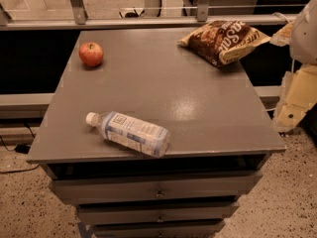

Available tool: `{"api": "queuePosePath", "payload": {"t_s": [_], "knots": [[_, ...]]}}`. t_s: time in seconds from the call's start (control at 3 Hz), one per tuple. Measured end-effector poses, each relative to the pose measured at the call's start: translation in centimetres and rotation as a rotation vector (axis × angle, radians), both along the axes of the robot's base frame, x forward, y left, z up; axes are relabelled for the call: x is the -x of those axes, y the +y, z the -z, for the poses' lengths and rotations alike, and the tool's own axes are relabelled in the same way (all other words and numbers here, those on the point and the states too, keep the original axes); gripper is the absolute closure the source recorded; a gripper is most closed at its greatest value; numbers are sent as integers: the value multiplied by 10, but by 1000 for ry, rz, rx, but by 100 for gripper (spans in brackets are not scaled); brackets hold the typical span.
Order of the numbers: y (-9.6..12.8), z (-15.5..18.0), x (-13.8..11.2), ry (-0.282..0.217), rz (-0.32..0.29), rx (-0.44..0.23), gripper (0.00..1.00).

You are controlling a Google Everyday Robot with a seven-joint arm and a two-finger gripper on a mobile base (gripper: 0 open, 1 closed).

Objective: Move brown chip bag near apple

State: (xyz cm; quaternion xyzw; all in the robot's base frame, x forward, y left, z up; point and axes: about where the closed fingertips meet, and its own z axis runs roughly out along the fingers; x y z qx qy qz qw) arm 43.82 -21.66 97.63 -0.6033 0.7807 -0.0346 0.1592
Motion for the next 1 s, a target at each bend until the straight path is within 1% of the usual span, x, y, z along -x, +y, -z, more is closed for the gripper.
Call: {"api": "queuePosePath", "payload": {"t_s": [0.33,0.67,1.0], "knots": [[0,0,0,0,0,0,0],[0,3,-3,-5,-2,-21,0],[-12,40,-44,-16,52,-121,0]]}}
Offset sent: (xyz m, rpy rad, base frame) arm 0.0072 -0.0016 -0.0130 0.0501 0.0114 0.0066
